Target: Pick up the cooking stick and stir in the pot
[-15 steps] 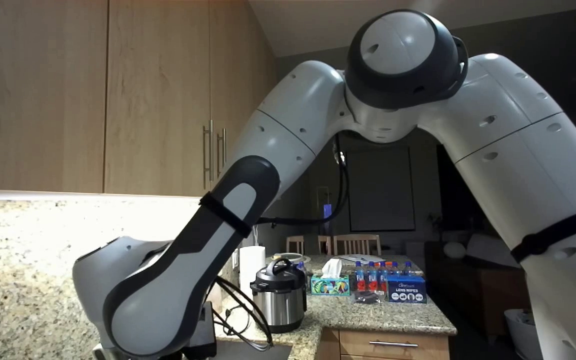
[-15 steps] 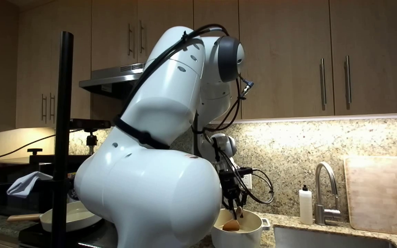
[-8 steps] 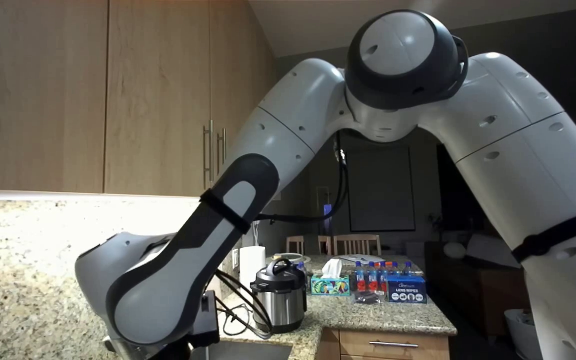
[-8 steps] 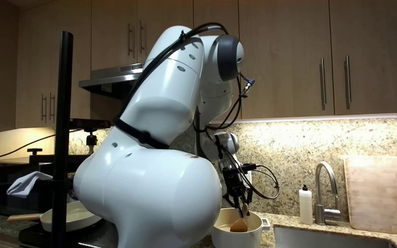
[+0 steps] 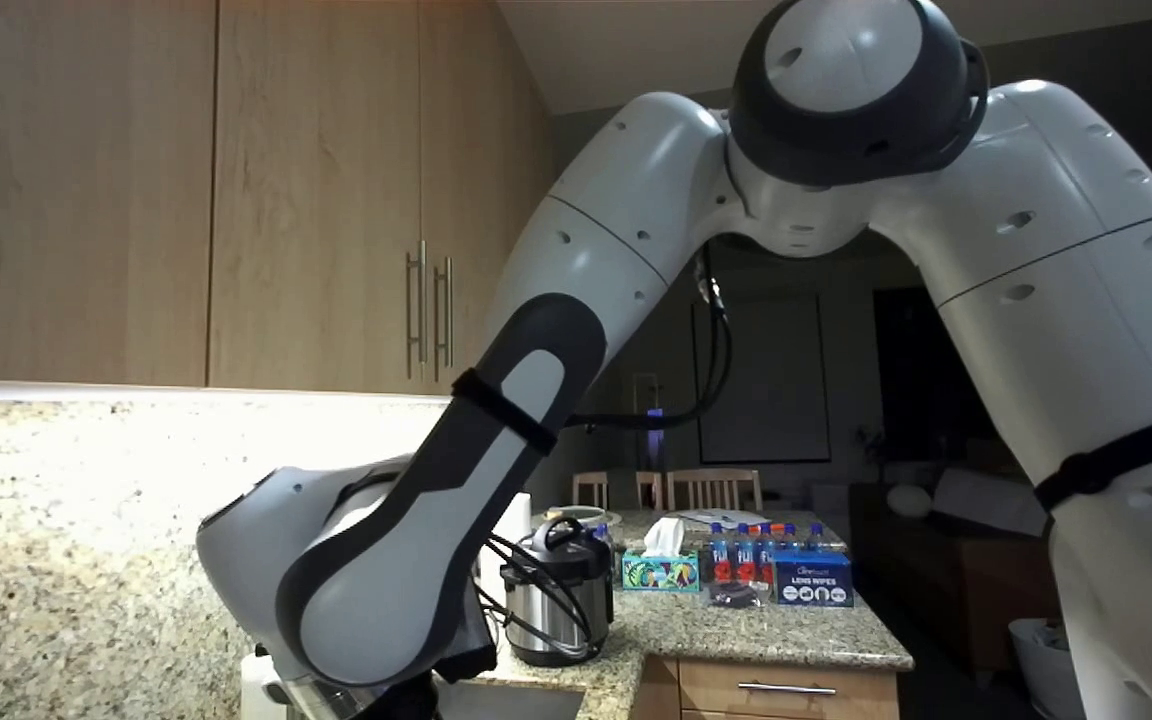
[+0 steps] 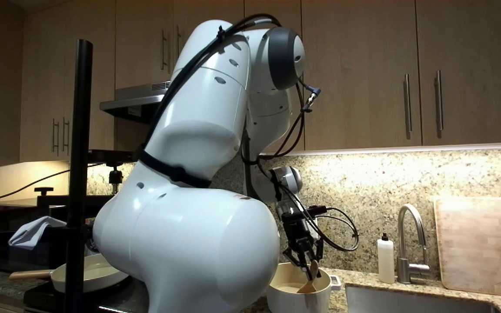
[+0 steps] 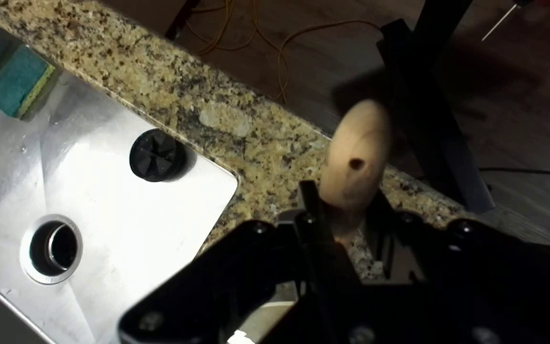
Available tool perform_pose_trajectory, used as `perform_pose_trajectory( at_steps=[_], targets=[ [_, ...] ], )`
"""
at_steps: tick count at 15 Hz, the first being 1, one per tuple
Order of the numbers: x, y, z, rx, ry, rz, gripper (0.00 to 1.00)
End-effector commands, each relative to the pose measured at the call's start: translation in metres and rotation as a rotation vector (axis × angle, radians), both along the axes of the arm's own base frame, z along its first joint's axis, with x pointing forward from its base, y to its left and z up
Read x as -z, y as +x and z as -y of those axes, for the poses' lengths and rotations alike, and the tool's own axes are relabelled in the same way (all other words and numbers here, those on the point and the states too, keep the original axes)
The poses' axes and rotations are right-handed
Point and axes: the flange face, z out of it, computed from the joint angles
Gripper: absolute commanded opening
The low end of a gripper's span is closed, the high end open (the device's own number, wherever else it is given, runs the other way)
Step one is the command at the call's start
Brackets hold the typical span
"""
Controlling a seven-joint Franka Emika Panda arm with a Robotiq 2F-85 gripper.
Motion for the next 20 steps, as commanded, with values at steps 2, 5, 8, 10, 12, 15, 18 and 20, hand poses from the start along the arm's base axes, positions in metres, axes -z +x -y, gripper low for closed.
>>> perform_pose_trajectory(
  at_steps=[2,5,8,10,12,15,18,20],
  targets=[
    [-0.009,-0.037,0.0,-0.081,-0.07,0.004,0.09],
    [-0.012,-0.04,-0.02,-0.118,-0.083,0.006,0.09],
    [-0.012,-0.032,-0.041,-0.131,-0.072,-0.002,0.09],
    [-0.01,-0.023,-0.052,-0.13,-0.058,-0.004,0.09],
    [-0.007,-0.012,-0.061,-0.122,-0.031,0.009,0.09],
    [-0.003,0.007,-0.069,-0.108,-0.003,0.02,0.09],
    [0.0,0.025,-0.067,-0.086,0.004,0.023,0.09],
    [0.002,0.033,-0.058,-0.071,0.012,0.02,0.09]
  ],
)
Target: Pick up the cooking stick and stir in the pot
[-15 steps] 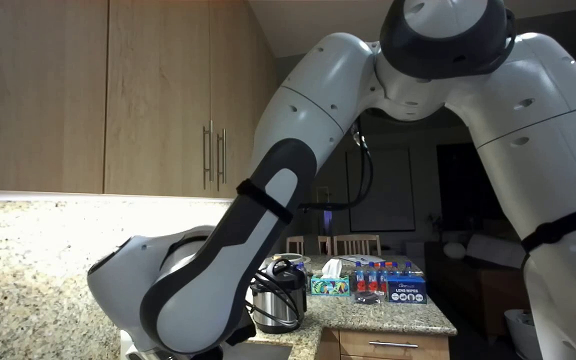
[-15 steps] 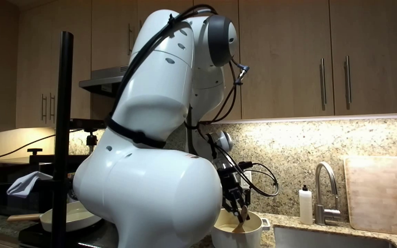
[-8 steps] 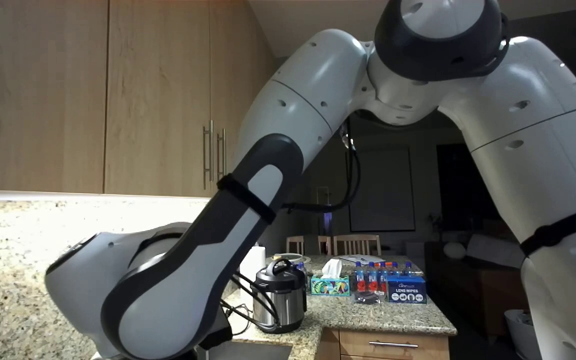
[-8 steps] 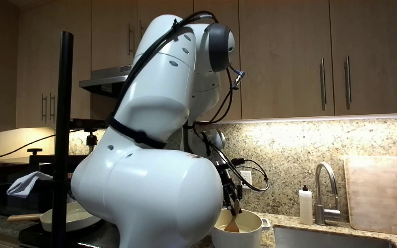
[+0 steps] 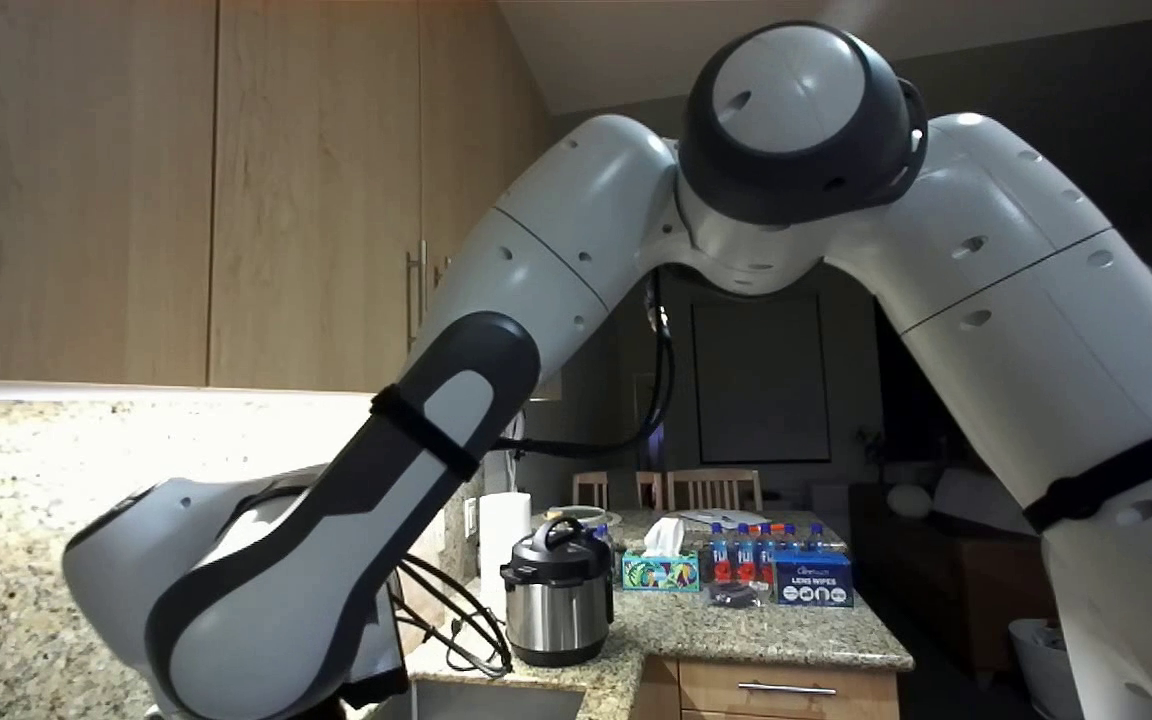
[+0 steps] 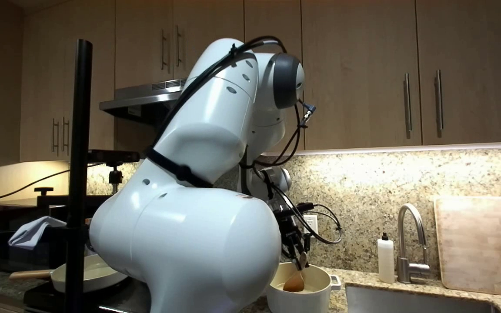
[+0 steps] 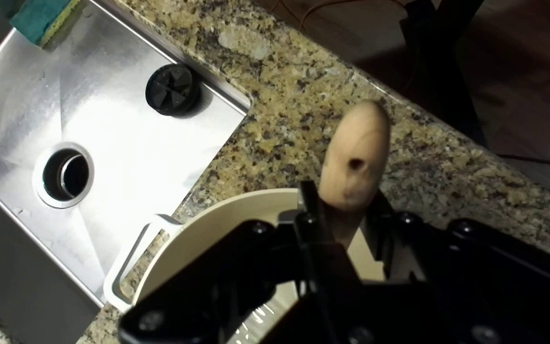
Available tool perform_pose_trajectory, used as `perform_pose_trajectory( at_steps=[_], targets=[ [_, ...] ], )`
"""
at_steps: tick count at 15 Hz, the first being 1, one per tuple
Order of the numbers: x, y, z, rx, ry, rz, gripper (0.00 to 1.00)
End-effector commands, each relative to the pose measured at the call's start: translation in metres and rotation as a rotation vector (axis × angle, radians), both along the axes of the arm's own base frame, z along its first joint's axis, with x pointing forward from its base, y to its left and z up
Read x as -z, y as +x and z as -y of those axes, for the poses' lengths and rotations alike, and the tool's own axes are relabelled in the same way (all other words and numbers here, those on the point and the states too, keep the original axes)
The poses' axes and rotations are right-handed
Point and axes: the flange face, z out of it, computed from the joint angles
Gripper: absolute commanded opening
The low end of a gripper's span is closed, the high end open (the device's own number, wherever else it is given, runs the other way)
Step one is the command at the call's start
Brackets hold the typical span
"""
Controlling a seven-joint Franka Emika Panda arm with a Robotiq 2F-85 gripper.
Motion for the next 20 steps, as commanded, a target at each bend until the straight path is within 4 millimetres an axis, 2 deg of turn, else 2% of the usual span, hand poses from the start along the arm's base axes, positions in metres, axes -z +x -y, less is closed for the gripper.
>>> perform_pose_trajectory(
  at_steps=[1,5,12,15,20],
  targets=[
    [0.001,0.014,0.013,0.028,0.004,0.001,0.09],
    [-0.002,0.007,0.039,0.04,-0.014,0.003,0.09],
    [-0.007,-0.032,0.069,0.01,-0.052,-0.021,0.09],
    [-0.009,-0.045,0.066,-0.01,-0.067,-0.029,0.09],
    [-0.01,-0.043,0.037,-0.05,-0.056,-0.045,0.09]
  ],
)
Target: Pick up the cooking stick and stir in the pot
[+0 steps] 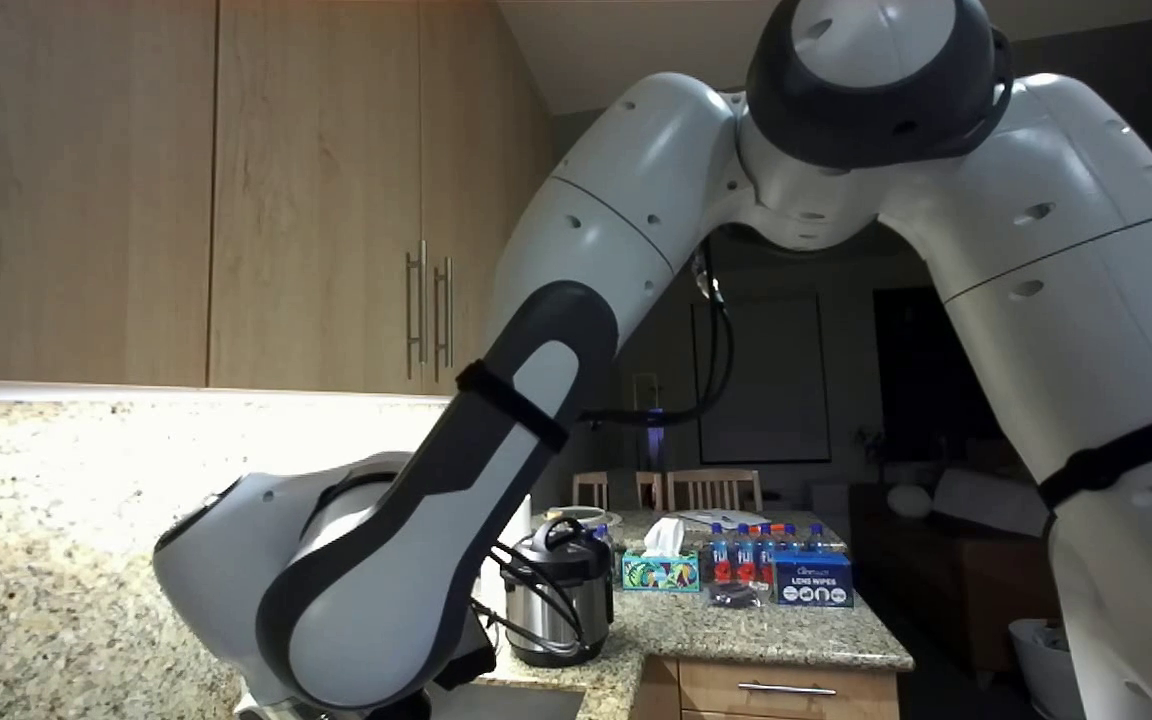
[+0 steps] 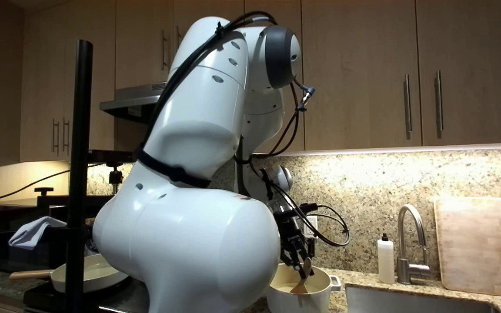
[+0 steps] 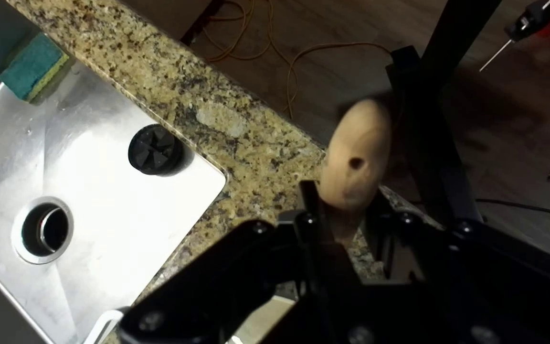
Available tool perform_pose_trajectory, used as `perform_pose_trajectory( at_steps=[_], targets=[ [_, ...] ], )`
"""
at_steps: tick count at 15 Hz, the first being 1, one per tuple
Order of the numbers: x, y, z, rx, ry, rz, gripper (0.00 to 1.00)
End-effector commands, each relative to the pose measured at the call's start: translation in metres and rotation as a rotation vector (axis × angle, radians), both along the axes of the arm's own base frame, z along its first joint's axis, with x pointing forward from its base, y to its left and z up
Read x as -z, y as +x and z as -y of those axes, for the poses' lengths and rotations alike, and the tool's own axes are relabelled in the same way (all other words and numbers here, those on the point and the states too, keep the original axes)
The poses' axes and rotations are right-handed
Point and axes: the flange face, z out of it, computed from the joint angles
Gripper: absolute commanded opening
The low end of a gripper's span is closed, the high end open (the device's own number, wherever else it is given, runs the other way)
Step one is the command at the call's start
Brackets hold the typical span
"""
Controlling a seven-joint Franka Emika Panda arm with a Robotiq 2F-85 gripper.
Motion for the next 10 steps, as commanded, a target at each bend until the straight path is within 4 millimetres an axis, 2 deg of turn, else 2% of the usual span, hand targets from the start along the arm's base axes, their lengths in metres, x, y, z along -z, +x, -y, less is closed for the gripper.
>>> perform_pose_trajectory(
  at_steps=[1,6,10],
  targets=[
    [-0.006,0.003,-0.02,-0.052,0.012,-0.012,0.09],
    [-0.005,0.023,-0.054,-0.092,0.065,-0.033,0.09],
    [-0.001,0.043,-0.062,-0.054,0.068,-0.015,0.09]
  ],
)
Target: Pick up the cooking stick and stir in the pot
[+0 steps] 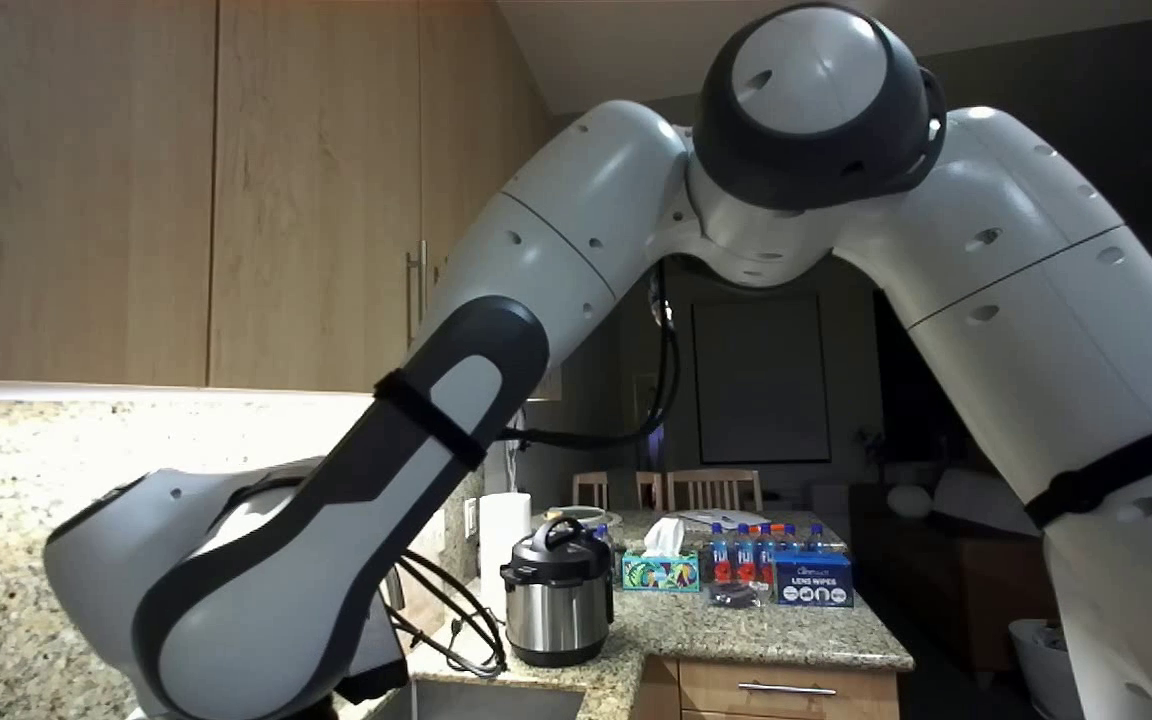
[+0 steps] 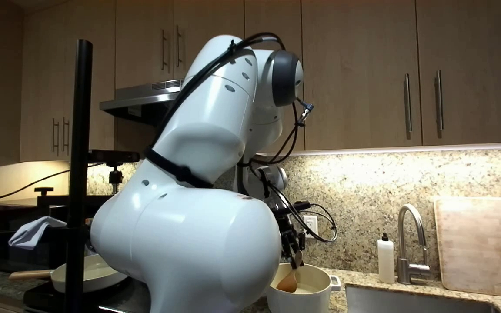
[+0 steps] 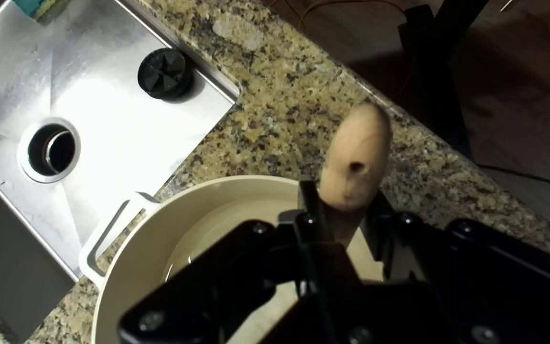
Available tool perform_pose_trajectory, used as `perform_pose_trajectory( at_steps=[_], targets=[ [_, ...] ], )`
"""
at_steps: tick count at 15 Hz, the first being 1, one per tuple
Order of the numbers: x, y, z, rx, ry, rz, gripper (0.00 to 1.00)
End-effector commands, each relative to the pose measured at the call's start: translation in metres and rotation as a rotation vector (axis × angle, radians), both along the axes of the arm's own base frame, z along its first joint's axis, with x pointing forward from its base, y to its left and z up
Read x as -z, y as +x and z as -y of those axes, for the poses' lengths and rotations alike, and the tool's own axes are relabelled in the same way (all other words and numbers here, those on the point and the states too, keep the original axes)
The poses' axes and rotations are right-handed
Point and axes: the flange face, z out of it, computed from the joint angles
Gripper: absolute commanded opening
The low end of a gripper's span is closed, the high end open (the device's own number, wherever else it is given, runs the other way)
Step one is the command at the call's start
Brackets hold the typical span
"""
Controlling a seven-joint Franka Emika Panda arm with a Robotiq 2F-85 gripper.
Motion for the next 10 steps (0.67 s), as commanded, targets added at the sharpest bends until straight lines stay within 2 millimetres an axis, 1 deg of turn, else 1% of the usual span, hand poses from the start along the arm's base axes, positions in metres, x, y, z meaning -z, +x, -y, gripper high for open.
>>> perform_pose_trajectory(
  at_steps=[1,4,6,8,10],
  targets=[
    [0.002,0.018,-0.002,0.024,-0.004,-0.01,0.09],
    [-0.002,0.028,0.006,0.031,-0.011,0.006,0.09],
    [-0.007,0.03,0.019,0.041,-0.017,0.016,0.09],
    [-0.01,0.028,0.031,0.053,-0.018,0.019,0.09],
    [-0.008,0.023,0.04,0.061,-0.021,0.011,0.09]
  ],
)
